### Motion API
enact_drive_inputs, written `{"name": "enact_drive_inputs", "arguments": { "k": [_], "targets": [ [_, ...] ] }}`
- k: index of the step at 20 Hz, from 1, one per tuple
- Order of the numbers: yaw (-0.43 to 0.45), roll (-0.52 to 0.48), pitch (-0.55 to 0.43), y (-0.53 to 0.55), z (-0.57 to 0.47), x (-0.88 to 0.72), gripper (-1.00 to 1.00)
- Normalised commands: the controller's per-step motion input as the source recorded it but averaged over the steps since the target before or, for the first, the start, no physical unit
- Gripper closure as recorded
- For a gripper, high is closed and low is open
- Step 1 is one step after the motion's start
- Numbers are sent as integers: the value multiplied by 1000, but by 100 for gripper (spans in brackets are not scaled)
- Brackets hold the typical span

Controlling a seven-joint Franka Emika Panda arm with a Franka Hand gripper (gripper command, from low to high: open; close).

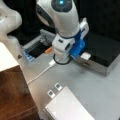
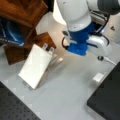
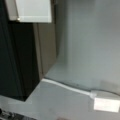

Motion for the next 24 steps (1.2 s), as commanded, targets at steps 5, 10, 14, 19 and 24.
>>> {"name": "enact_drive_inputs", "arguments": {
  "k": [5, 10, 14, 19, 24],
  "targets": [
    [-31, 342, -25, 13, -189, 223, -100],
    [-78, 378, -66, -5, -230, 163, -100],
    [-151, 339, -43, 22, -199, 81, -100],
    [-158, 304, -64, 52, -188, -29, -100],
    [-164, 316, -95, 49, -180, -152, -100]
  ]
}}
